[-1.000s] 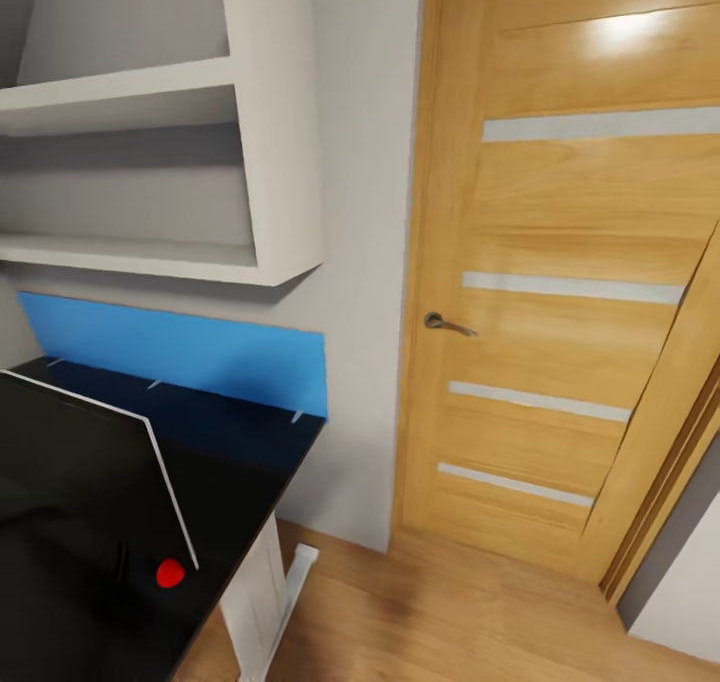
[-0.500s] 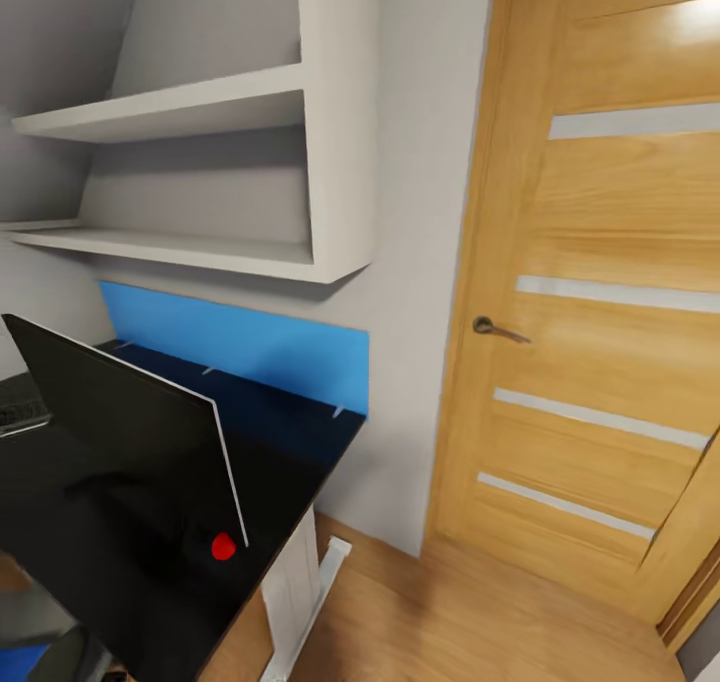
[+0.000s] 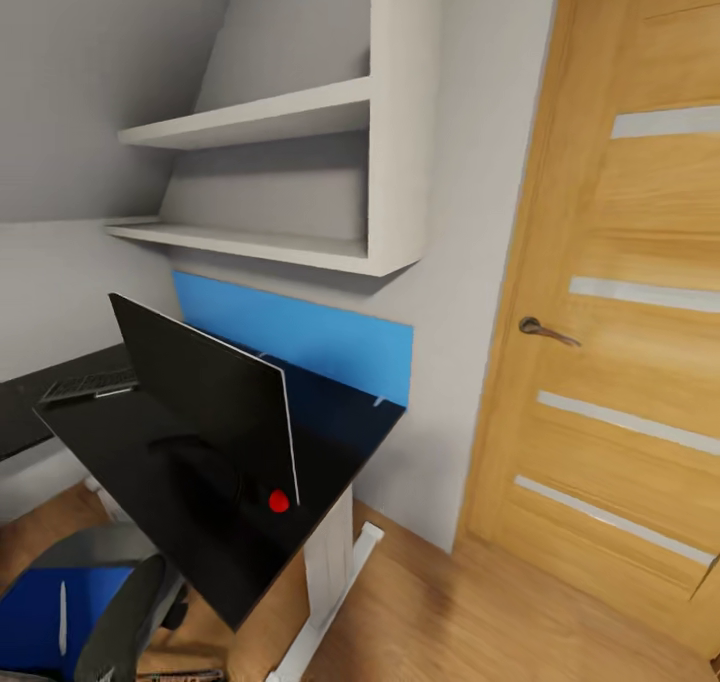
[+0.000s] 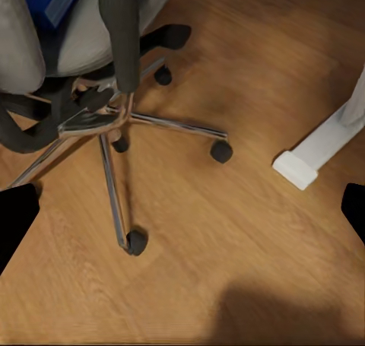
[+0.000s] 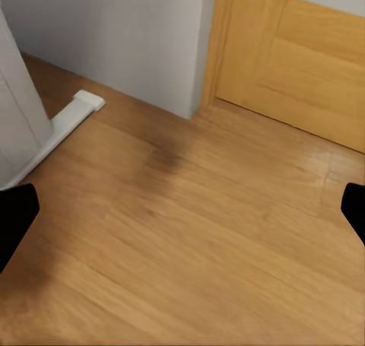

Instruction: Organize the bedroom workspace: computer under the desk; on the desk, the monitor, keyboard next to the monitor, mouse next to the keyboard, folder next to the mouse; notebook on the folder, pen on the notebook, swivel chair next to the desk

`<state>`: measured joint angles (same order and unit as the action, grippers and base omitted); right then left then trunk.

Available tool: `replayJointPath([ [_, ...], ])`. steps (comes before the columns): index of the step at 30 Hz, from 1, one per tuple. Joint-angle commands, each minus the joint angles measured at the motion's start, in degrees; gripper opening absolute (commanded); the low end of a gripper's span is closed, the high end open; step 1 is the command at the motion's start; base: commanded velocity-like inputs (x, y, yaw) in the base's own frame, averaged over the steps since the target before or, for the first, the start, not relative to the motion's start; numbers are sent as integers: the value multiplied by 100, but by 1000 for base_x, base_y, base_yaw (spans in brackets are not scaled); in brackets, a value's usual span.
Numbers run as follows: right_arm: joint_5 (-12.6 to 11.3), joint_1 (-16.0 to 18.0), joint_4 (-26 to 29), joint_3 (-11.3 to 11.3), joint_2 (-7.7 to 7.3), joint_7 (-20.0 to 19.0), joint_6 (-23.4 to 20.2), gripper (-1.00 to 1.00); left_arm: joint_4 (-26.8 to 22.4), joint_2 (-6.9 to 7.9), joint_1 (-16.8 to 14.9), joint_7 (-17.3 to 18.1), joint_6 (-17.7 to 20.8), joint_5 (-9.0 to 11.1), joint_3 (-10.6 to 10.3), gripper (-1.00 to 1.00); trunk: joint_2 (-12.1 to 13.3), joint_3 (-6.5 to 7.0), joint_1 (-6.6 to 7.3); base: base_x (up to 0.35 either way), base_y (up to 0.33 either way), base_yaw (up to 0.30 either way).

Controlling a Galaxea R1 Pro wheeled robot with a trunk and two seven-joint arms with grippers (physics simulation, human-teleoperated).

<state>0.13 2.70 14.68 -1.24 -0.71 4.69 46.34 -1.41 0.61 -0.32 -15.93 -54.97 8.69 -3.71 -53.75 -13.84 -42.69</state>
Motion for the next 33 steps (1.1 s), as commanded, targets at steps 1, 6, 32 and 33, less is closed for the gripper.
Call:
replayJointPath([
  [1,4,2,-1,-8,1,6,15,100,0,0,-3,3,-14,53,-42,100,-5,-7,0,-29,-8,288],
  [6,4,2,-1,-8,1,6,15,100,0,0,-3,-4,-17,53,-42,100,-5,-7,0,-12,-3,288],
  [32,12,2,-1,-16,94,14,281,100,0,0,-3,-18,-5,53,-42,100,-5,-7,0,-40,0,288],
  [33,12,2,-1,-16,96,14,298,100,0,0,-3,-17,-5,53,-42,100,-5,-7,0,-277,0,290],
])
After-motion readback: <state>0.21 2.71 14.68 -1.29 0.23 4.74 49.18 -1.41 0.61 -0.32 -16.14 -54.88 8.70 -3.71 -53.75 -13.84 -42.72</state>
